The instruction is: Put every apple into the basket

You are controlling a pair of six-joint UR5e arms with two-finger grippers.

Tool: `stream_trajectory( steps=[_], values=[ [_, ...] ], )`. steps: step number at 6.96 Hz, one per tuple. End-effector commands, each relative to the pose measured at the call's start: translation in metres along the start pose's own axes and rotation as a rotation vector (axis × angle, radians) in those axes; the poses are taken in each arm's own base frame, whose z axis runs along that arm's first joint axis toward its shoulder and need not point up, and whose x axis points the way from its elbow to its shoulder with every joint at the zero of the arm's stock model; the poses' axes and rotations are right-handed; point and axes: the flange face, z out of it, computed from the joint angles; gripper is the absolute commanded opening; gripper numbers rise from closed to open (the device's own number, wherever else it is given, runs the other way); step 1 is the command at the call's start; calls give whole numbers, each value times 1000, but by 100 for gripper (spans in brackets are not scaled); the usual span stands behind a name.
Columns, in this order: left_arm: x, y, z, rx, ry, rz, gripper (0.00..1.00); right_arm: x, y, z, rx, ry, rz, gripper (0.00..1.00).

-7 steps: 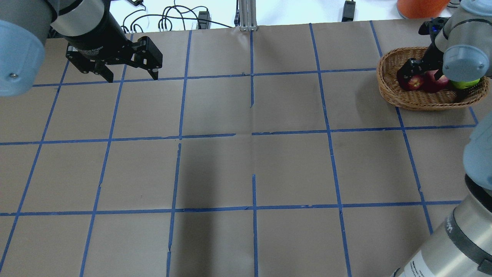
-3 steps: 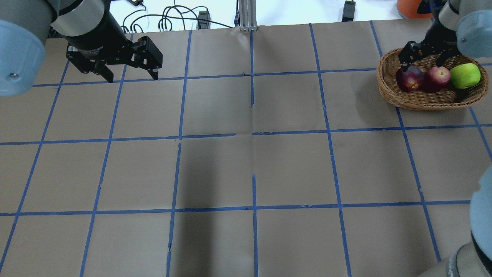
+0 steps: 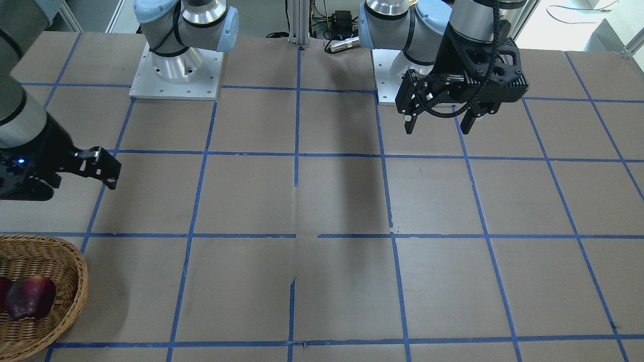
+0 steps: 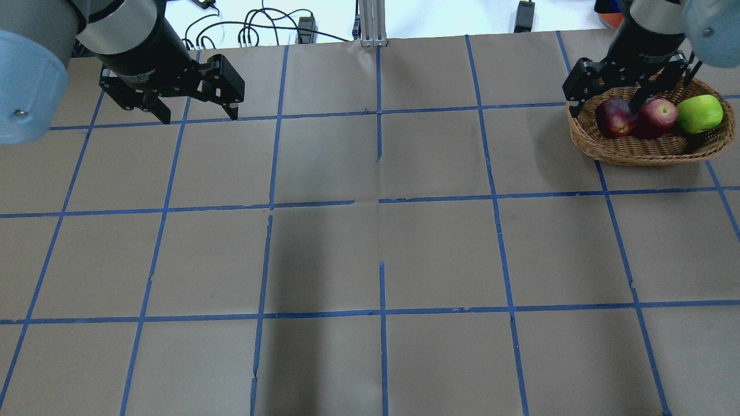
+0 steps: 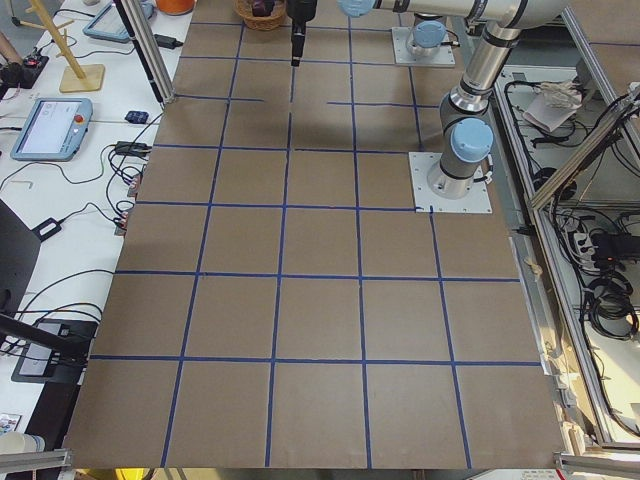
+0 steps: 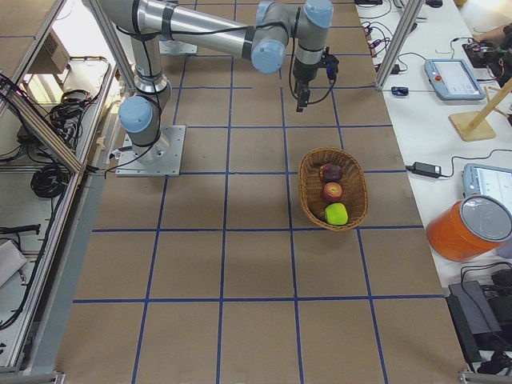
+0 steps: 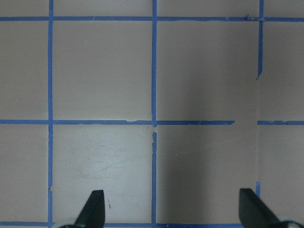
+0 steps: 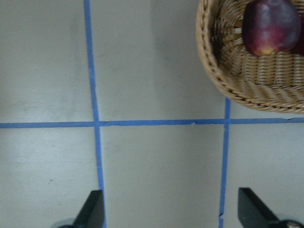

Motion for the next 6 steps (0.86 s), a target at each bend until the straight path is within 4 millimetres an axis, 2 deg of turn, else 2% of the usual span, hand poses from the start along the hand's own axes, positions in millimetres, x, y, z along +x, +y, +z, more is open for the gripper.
stream_trajectory(
  steps=[1, 2, 4, 6],
  values=[
    [0, 0, 0, 0, 0, 0, 100, -76, 44, -18, -61, 4, -54, 100],
    [0, 0, 0, 0, 0, 0, 100, -76, 55, -32, -41, 3, -40, 100],
    [0, 0, 0, -2, 0, 0, 100, -76, 59, -33, -43, 9, -20, 100],
    [0, 0, 0, 0, 0, 0, 100, -67, 68, -46, -20, 5, -8, 100]
  ],
)
